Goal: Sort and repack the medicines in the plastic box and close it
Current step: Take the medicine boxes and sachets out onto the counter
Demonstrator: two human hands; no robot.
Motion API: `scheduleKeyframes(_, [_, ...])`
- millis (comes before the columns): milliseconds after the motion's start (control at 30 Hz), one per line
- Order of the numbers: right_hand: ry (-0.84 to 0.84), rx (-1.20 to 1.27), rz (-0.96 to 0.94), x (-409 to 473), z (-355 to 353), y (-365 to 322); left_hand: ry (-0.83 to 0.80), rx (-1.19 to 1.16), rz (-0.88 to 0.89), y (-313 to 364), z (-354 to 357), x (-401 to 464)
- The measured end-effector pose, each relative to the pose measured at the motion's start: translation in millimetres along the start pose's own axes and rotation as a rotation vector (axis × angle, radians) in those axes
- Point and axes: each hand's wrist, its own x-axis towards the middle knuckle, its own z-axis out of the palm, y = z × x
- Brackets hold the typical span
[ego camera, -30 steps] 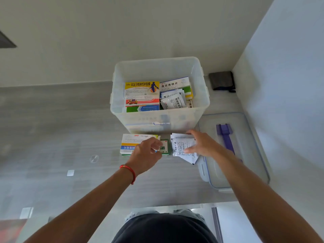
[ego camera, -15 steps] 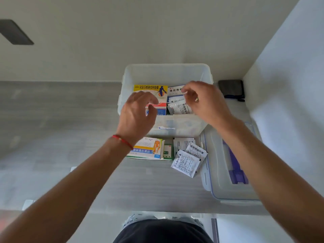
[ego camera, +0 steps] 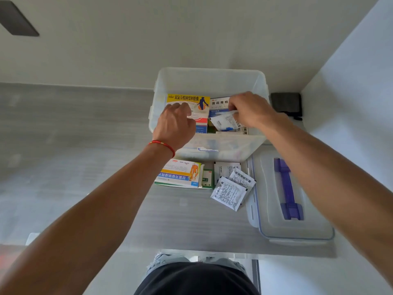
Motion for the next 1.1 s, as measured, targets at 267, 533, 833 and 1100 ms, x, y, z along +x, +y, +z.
scheduleKeyframes(267, [0.246, 0.726, -0.027, -82.5, -64.4, 4.3, 0.081, -0.459, 0.013, 18.7, -22.2, -13.5])
scheduleKeyframes(533, [-0.158, 1.002, 0.069, -148.2, 24.9, -26.9, -0.367, -0.897, -0.33, 15.5, 13.4, -124.7])
scheduleKeyframes(833, [-0.202, 0.505, 0.164, -183.0, 154.5, -69.4, -0.713, -0.728, -0.86, -37.0, 69.4, -186.7])
scheduleKeyframes(1100, [-0.272, 0.298, -0.231, -209.3, 181.7, -80.3, -0.618, -0.67, -0.937, -37.8, 69.4, -187.0])
